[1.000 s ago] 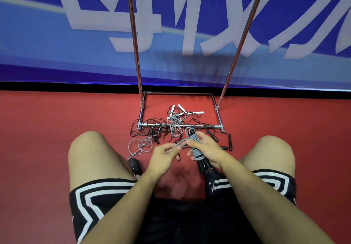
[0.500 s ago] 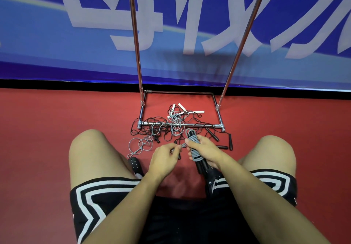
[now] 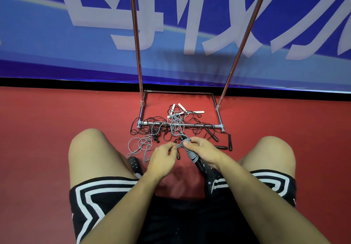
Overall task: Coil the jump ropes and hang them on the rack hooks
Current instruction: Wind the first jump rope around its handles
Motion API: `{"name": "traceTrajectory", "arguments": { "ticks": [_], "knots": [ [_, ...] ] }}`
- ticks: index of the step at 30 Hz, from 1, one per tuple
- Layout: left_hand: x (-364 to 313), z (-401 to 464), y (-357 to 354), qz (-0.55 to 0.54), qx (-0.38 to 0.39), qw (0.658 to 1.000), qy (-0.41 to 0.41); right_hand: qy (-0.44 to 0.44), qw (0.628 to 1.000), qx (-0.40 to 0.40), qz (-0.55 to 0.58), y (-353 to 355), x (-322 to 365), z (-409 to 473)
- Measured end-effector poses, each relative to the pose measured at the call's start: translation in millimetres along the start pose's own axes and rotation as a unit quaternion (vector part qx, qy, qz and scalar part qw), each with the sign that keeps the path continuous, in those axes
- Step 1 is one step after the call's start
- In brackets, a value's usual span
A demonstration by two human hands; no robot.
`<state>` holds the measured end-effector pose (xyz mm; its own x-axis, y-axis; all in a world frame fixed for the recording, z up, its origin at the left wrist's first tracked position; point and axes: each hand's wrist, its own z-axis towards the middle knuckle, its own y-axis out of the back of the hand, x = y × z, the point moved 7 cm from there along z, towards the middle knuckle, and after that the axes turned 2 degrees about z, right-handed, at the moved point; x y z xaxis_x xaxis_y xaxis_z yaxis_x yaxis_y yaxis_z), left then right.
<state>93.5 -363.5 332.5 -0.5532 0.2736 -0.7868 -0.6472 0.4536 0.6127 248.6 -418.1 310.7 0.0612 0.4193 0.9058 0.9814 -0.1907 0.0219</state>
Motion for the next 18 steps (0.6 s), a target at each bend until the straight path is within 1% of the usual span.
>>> {"name": "traceTrajectory", "arguments": {
  "ticks": [4, 7, 9, 12, 14, 18],
  "knots": [
    [5.5, -0.6, -7.0, -0.07, 0.044, 0.996, 0.039, 0.03, 0.997, 0.0, -0.078, -3.7, 6.5, -4.4],
    [4.0, -1.8, -7.2, -0.125, 0.051, 0.989, 0.065, 0.048, 0.992, -0.011, -0.119, -9.5, 13.9, -5.8],
    [3.5, -1.0, -5.9, -0.154, 0.049, 0.984, 0.073, 0.035, 0.994, -0.012, -0.105, -11.8, 14.1, -3.7],
    [4.5, -0.4, -3.6, -0.185, 0.053, 0.978, 0.084, 0.012, 0.999, 0.009, -0.042, -14.0, 8.4, 0.5],
    [5.7, 0.1, -4.6, -0.185, 0.063, 0.977, 0.083, 0.016, 0.998, 0.017, -0.05, -12.5, 5.4, 1.3],
    [9.4, 1.5, -9.4, -0.15, 0.081, 0.982, 0.078, 0.015, 0.995, 0.023, -0.094, -10.2, 1.0, -0.8]
  ]
}}
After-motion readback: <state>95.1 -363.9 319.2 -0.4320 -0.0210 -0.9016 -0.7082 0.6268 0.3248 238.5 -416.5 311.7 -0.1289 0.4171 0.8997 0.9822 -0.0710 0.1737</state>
